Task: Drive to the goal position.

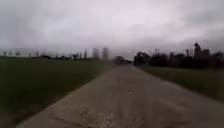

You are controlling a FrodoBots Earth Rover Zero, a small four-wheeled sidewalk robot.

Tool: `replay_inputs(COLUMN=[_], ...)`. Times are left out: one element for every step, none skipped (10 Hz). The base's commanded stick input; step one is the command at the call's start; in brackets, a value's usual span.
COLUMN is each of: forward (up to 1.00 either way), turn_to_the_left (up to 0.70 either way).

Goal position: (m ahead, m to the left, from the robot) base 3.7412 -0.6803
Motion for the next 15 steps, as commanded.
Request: replay_inputs(forward=[0.85,0.85,0.85,0.85,0.85,0.85,0.85,0.85,0.85,0.85,0.85,0.85,0.85,0.85,0.85], turn_to_the_left=[0.00,0.00,0.00,0.00,0.00,0.00,0.00,0.00,0.00,-0.11,-0.26,-0.33,-0.33,-0.33,-0.33])
